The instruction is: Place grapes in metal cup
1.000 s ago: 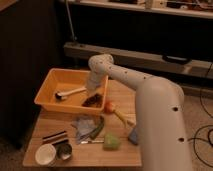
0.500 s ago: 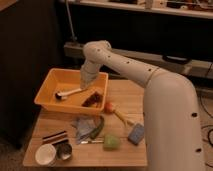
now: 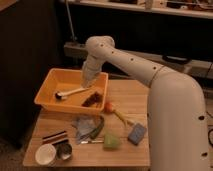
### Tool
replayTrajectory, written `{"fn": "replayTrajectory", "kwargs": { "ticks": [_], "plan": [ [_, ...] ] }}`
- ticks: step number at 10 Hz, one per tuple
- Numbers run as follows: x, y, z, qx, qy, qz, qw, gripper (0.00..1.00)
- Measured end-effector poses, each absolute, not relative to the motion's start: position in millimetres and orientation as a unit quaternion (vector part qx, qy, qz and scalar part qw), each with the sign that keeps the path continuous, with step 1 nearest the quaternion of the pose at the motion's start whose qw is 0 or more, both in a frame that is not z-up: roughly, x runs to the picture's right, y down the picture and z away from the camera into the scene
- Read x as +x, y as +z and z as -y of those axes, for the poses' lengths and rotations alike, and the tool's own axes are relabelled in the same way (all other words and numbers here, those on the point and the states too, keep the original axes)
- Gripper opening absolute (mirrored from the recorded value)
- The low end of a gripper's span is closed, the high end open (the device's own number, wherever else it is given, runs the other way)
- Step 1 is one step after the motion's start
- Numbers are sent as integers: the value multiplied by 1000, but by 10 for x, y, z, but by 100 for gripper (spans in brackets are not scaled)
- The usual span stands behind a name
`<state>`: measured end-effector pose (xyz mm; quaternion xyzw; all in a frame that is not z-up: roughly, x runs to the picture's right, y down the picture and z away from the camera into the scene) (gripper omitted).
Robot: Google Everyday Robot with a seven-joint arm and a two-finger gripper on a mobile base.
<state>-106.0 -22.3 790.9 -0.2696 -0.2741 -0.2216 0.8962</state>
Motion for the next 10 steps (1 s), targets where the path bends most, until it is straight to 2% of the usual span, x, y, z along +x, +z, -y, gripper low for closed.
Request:
{"fn": "replayTrajectory", "kwargs": {
  "ticks": [3, 6, 10],
  "plan": [
    [-979, 8402, -43, -268, -206, 259, 905, 79],
    [-907, 8813, -196, -266, -182, 227, 919, 80],
    [-891, 9053, -226, -270, -178, 214, 922, 80]
  ]
}}
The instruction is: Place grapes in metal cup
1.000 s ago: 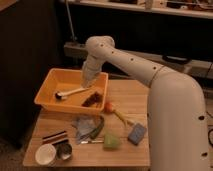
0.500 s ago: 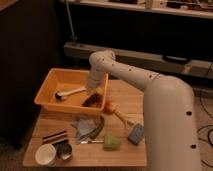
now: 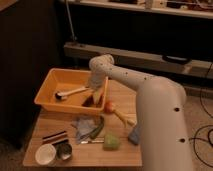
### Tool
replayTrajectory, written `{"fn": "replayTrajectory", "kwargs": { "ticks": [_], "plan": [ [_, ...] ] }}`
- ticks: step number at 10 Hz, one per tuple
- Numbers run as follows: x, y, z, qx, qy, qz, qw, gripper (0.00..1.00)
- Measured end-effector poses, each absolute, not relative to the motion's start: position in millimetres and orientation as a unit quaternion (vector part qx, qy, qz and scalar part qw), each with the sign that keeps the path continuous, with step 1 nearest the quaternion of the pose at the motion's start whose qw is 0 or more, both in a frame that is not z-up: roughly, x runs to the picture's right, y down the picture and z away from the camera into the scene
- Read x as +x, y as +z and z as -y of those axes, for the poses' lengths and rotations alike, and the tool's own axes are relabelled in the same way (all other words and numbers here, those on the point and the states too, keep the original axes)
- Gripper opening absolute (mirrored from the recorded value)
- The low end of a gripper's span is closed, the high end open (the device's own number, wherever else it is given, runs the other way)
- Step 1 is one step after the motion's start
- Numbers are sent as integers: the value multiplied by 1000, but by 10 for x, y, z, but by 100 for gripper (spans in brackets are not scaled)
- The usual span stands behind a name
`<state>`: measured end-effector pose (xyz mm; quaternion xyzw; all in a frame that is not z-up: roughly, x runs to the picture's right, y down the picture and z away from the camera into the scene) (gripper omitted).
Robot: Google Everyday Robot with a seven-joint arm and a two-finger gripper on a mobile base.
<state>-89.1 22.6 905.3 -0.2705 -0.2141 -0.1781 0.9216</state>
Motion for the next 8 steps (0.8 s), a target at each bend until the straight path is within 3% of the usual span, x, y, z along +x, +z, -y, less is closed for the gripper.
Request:
{"fn": "replayTrajectory", "kwargs": {
  "ticks": [5, 8],
  "plan": [
    [-792, 9355, -390, -285, -166, 222, 918, 80],
    [-766, 9458, -469, -303, -152, 245, 908, 56]
  ]
}}
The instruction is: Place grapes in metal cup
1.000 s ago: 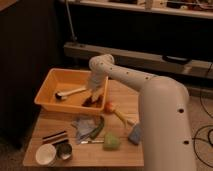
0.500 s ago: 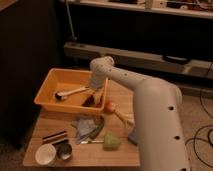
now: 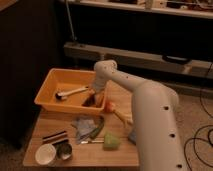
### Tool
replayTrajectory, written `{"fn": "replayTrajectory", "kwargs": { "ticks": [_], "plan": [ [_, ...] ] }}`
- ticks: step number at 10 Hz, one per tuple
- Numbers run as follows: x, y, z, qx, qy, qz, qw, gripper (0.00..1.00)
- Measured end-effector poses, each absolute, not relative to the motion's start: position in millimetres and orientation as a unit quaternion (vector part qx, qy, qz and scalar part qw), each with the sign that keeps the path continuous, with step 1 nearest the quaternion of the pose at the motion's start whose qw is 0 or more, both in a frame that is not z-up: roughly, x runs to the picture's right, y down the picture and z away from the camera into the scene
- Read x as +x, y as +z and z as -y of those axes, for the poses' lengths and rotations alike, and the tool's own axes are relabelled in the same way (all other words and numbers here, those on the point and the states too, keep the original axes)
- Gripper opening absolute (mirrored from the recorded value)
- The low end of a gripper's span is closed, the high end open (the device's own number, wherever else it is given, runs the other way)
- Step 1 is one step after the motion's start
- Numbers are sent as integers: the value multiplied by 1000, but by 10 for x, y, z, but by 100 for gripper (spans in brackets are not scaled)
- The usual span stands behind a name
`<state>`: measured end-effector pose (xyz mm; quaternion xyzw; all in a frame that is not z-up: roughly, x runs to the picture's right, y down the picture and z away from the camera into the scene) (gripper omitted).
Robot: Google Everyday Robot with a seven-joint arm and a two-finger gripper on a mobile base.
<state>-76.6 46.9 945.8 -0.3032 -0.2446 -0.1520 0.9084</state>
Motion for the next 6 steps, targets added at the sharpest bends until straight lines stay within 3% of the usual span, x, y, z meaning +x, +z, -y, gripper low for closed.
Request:
{"fn": "replayTrajectory", "kwargs": {
  "ticks": [5, 6],
  "plan": [
    [-993, 9383, -561, -349, -200, 227, 887, 5],
    [-1066, 9344, -567, -353, -206, 225, 885, 1]
  ]
}}
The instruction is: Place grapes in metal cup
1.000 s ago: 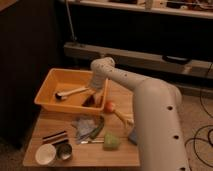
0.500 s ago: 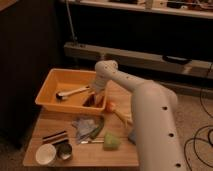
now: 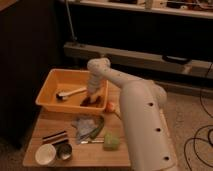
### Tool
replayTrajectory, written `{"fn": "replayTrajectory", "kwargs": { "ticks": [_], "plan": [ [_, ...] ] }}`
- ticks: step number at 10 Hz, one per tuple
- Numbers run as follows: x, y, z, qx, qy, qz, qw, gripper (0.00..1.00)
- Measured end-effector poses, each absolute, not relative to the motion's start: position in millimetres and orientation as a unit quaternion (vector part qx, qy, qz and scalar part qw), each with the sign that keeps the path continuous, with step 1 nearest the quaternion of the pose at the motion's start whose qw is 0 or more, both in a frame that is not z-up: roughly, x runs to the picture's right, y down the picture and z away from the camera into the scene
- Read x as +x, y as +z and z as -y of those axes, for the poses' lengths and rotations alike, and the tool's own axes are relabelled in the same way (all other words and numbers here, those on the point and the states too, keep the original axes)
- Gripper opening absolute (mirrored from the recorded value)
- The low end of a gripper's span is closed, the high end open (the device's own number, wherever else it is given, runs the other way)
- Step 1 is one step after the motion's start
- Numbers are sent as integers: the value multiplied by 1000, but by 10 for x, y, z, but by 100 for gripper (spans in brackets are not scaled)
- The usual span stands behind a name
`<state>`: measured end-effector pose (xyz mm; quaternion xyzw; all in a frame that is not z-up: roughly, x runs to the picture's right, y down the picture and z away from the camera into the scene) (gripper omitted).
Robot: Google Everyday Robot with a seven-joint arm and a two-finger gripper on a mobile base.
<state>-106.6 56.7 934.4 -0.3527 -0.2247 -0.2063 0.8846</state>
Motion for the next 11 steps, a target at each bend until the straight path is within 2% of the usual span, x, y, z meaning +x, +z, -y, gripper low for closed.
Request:
{"fn": "replayTrajectory", "kwargs": {
  "ticks": [4, 8, 11],
  "plan": [
    [-1067, 8865, -331, -329, -192, 276, 882, 0],
    [-929, 7882, 98, -280, -162, 398, 858, 0],
    [-974, 7067, 17, -266, -182, 466, 824, 0]
  ]
}}
